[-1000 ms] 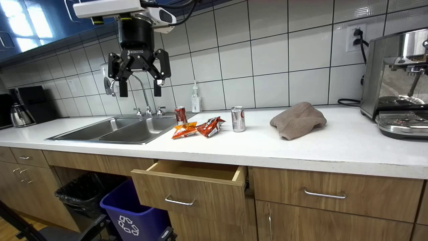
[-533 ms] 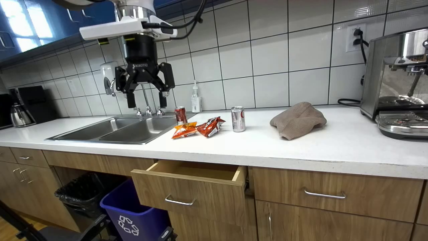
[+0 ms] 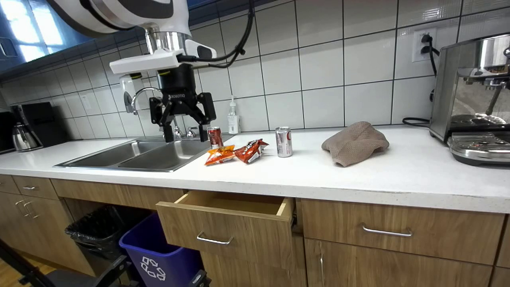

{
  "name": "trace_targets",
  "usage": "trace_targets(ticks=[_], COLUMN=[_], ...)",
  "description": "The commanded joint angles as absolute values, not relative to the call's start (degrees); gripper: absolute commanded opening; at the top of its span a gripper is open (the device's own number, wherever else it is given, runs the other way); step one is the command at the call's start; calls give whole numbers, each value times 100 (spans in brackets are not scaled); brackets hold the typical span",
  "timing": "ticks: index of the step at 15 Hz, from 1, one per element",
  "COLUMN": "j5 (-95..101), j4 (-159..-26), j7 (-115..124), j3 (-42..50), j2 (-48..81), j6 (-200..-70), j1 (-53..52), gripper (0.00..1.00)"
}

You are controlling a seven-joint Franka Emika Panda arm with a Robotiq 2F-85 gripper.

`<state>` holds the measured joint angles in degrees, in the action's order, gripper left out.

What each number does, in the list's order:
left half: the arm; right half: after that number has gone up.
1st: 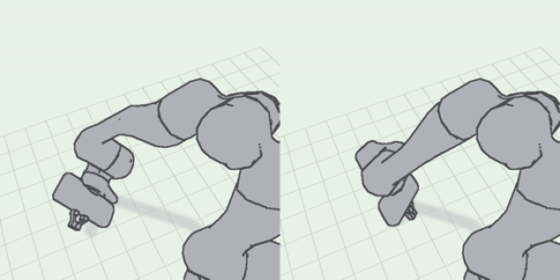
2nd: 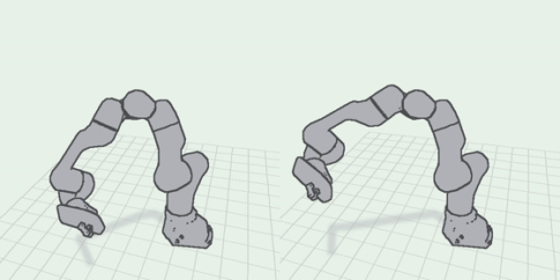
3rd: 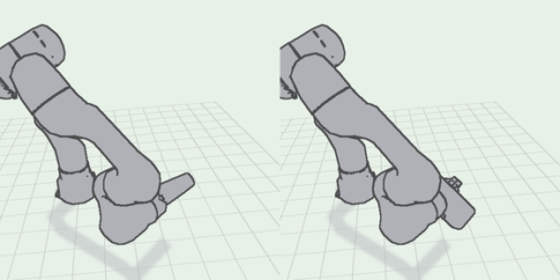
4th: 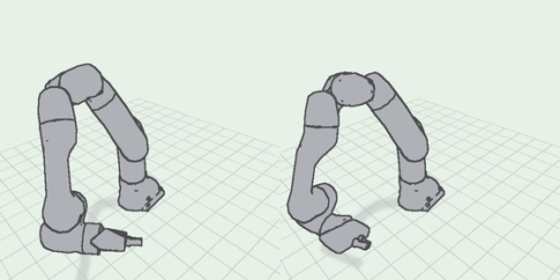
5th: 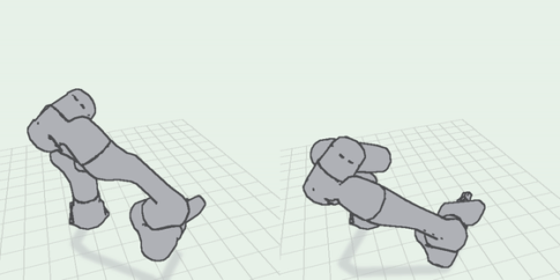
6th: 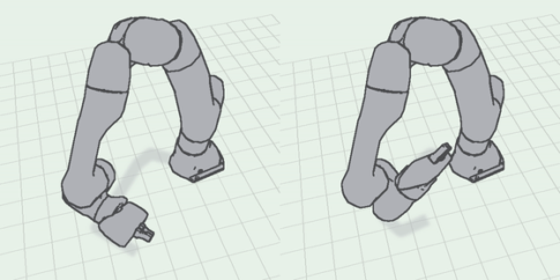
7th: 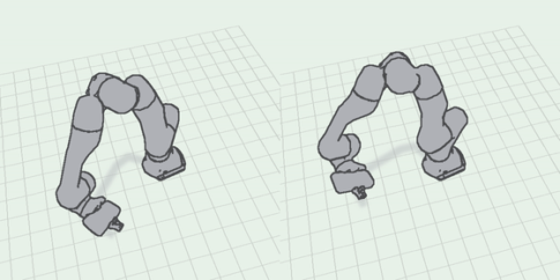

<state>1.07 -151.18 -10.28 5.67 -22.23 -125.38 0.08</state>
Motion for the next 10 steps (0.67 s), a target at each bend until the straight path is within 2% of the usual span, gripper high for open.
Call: trace_targets(ticks=[1,10], j5=[221,570], j4=[-15169,-15241], j7=[-732,-416], j3=[434,422], j2=[-1940,-1087], j6=[-12996,-13989], j1=[124,237], gripper=[100,100])
